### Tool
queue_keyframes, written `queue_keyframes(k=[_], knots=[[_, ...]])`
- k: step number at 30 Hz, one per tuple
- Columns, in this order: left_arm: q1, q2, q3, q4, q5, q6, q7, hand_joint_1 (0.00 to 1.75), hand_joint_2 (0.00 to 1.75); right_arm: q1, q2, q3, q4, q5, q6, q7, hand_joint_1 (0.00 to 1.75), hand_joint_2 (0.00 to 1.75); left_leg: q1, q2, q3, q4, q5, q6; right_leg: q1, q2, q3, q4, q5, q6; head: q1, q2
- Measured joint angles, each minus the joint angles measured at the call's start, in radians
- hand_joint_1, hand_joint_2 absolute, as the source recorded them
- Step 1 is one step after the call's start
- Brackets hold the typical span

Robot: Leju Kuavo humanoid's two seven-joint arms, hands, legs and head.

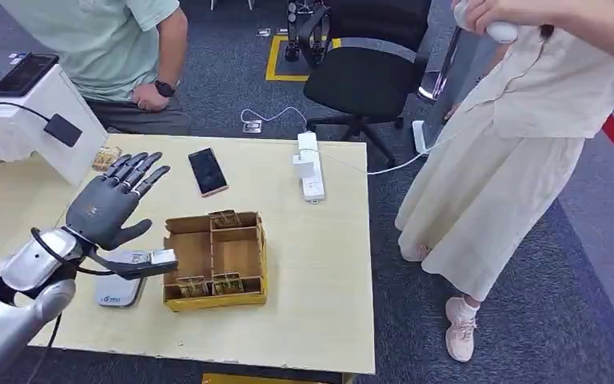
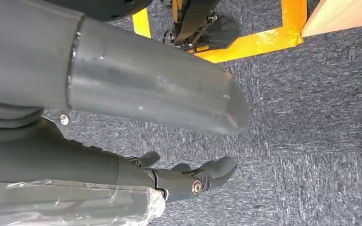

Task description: Pass the card to the sensor for recognition and then transmit it.

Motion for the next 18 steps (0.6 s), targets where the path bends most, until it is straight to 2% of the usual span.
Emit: queue_keyframes(k=[6, 13, 18], knots=[[0.035, 0.031, 0.035, -0.047, 0.010, -0.004, 0.000, 0.00, 1.75, 0.001, 0.000, -0.006, -0.004, -0.001, 0.001, -0.003, 0.00, 0.00, 0.000, 0.001, 0.000, 0.000, 0.000, 0.000, 0.000, 0.000, 0.000, 0.000, 0.000, 0.000, 0.000, 0.000], [0.120, 0.072, 0.132, -0.119, 0.037, -0.030, 0.000, 0.00, 1.75, 0.001, 0.000, -0.029, -0.010, -0.001, 0.007, -0.006, 0.00, 0.00, 0.000, 0.001, 0.000, 0.000, 0.000, 0.000, 0.000, 0.000, 0.000, 0.000, 0.000, 0.000, 0.000, 0.000], [0.173, 0.085, 0.194, -0.147, 0.047, -0.032, 0.000, 0.00, 1.75, 0.001, 0.000, -0.038, -0.015, -0.001, 0.007, -0.008, 0.00, 0.00, 0.000, 0.000, 0.000, 0.000, 0.000, 0.000, 0.000, 0.000, 0.000, 0.000, 0.000, 0.000, 0.000, 0.000]])
